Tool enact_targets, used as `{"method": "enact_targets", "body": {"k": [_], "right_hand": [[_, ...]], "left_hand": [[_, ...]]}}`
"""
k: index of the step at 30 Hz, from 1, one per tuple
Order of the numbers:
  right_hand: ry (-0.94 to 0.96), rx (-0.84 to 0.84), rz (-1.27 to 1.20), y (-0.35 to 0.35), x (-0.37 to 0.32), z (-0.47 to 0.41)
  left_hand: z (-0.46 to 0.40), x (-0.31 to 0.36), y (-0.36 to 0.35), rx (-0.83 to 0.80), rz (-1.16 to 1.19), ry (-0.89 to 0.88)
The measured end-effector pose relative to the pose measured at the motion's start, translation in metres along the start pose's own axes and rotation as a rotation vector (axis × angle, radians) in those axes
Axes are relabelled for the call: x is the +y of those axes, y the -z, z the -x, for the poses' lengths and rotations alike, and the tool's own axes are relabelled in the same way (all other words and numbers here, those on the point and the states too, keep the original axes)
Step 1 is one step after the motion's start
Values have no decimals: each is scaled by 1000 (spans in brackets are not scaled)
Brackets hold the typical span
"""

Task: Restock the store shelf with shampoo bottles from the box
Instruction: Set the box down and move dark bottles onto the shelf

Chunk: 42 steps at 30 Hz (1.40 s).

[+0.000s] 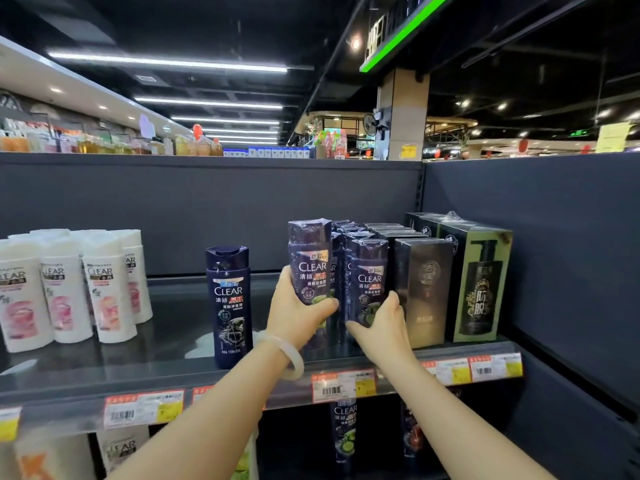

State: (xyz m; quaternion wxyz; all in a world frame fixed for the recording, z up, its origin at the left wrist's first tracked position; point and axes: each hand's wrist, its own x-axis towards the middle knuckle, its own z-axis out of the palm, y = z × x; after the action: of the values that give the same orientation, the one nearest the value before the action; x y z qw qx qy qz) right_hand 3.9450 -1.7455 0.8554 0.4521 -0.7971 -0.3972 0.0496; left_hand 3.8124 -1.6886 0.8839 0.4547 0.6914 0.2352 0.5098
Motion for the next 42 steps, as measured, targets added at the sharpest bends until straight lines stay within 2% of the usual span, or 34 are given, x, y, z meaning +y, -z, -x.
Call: {"method": "enact_targets", "body": {"k": [12,16,21,27,30,42], "right_hand": [[42,-58,53,5,13,9],[24,-50,50,0,15,9],[5,-11,56,-6,15,8],[-32,23,141,-7,14,9],[-25,38,205,-7,15,7],[-33,34,265,-9,10,-1]], "left_hand": [[-22,-33,-26,110,-72,47],[-16,-45,-26,58,-111,84],[-18,-48,-21,5,-145,209],[-18,-44,-12,-97,-392,274],[-15,-49,-2,-178,-411,337],[-17,-58,-15,-55,-414,295]]}}
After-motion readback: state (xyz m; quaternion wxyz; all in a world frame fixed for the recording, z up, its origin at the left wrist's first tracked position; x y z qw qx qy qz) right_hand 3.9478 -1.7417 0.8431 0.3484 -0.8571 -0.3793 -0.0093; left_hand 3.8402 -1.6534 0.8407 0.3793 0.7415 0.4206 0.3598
